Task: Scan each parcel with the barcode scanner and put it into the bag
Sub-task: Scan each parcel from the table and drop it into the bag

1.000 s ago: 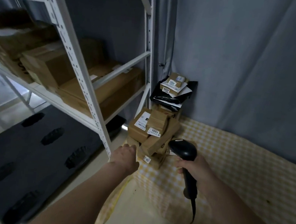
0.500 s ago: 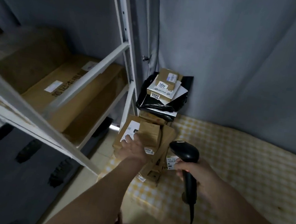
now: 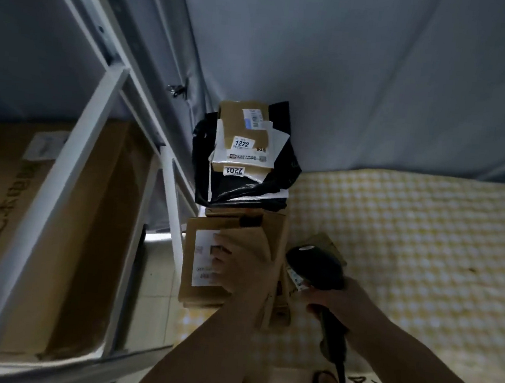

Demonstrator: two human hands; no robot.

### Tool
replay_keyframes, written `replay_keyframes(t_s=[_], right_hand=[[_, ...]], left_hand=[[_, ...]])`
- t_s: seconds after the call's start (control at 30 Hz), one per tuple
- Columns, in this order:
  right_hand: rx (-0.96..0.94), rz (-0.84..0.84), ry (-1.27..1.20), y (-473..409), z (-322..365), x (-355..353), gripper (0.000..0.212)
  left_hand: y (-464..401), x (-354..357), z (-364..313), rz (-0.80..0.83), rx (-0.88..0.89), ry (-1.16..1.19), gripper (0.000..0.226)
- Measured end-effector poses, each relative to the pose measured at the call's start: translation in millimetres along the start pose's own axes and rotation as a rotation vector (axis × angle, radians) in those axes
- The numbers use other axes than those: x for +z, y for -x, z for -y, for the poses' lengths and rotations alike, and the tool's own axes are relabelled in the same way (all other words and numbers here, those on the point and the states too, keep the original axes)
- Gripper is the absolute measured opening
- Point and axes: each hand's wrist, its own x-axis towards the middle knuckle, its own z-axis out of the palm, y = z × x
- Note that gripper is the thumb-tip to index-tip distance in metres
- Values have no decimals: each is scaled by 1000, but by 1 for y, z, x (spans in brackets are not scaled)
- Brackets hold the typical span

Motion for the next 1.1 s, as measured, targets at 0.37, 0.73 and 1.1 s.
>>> replay_keyframes(t_s=[0.37, 0.73, 1.1], right_hand=[[-79, -172, -256, 28, -2, 16, 21], [-302, -172, -376, 83, 32, 0, 30], [-504, -173, -260, 125, 57, -19, 26]], left_hand=[[9, -65, 55, 791, 33, 886, 91], [70, -128, 44, 1131, 282, 1063, 55], [121, -140, 11, 784, 529, 774, 109]])
